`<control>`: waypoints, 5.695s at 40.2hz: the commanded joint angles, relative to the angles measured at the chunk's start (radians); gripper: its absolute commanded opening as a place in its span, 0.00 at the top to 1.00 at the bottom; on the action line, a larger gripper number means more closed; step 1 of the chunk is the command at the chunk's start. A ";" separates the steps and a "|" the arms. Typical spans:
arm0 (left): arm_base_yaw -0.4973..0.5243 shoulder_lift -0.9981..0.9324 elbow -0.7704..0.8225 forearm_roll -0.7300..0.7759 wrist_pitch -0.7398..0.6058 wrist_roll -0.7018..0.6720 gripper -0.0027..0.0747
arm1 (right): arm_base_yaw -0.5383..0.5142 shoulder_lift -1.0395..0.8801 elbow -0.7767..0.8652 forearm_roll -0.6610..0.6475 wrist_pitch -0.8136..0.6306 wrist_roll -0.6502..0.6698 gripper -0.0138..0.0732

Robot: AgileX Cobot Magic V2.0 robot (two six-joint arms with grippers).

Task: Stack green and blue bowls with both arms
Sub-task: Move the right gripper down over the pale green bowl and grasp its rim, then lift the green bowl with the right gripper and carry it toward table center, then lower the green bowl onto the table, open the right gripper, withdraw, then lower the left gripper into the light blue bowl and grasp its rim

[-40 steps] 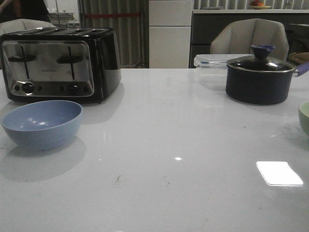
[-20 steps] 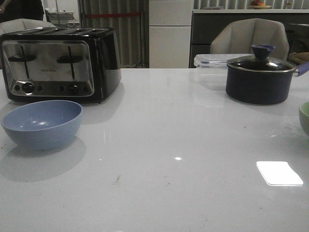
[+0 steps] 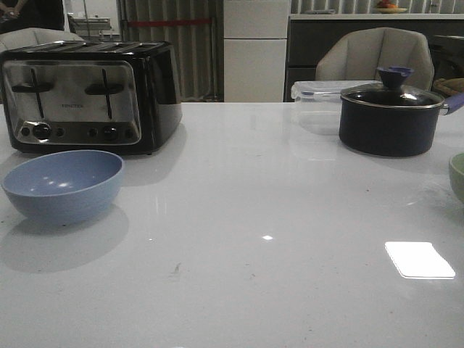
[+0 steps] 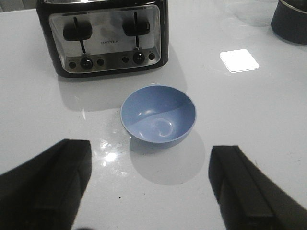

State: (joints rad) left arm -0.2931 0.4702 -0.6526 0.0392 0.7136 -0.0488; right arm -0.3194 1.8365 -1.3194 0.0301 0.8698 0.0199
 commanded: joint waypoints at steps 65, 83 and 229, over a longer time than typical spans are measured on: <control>-0.005 0.012 -0.033 -0.010 -0.089 0.001 0.24 | 0.602 -0.241 -0.034 0.134 -0.024 -0.033 0.74; -0.005 0.012 -0.033 -0.010 -0.089 0.001 0.24 | 0.764 -0.044 -0.034 0.145 -0.049 -0.033 0.74; 0.153 1.423 -0.758 -0.051 0.112 -0.001 0.71 | 0.764 -1.349 0.658 0.122 -0.026 -0.120 0.39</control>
State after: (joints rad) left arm -0.1420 1.9488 -1.3758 0.0000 0.8481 -0.0488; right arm 0.4467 0.4836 -0.6363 0.1421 0.9023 -0.0902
